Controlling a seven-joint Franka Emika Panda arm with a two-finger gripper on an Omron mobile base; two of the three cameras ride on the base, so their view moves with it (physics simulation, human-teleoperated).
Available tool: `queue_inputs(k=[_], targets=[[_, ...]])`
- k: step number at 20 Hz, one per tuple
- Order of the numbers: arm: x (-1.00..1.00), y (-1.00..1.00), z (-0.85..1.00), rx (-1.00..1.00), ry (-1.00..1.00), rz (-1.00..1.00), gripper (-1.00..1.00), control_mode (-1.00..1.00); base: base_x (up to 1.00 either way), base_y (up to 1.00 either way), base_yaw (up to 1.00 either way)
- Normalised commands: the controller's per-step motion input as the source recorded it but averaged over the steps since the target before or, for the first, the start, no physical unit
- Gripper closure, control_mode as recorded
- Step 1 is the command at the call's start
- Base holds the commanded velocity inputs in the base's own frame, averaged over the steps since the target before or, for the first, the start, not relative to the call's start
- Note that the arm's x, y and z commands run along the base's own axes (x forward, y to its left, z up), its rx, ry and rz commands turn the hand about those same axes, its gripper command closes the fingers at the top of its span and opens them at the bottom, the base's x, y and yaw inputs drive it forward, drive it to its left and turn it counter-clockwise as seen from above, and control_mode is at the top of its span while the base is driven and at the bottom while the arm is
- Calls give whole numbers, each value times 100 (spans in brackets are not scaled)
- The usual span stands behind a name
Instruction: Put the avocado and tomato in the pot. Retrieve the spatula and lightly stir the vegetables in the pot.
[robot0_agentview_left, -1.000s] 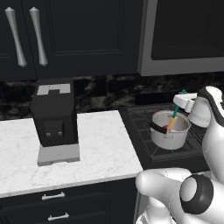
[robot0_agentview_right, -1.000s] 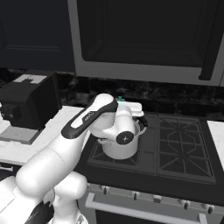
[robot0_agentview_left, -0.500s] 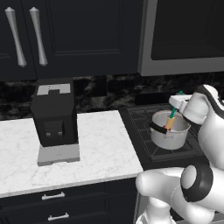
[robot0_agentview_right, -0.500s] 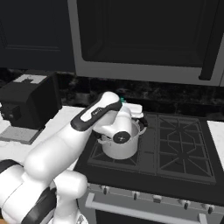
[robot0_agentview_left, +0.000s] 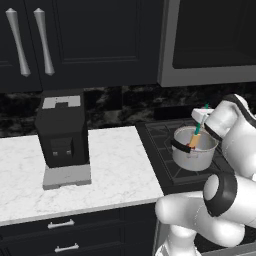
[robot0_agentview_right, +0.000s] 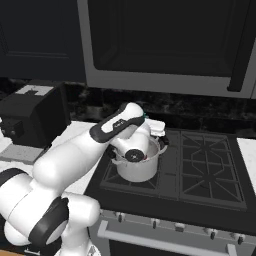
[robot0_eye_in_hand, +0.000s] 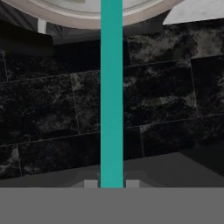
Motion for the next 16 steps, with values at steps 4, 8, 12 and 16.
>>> queue_inputs(k=[4,8,12,16], targets=[[2,-6,-25,0,0,-10,100,-100,0,0,0],[12,-5,-20,-2,0,-11,100,-100,0,0,0],[15,-7,-17,-1,0,-10,100,-100,0,0,0],[3,0,-1,0,-1,-8,100,-100,0,0,0]])
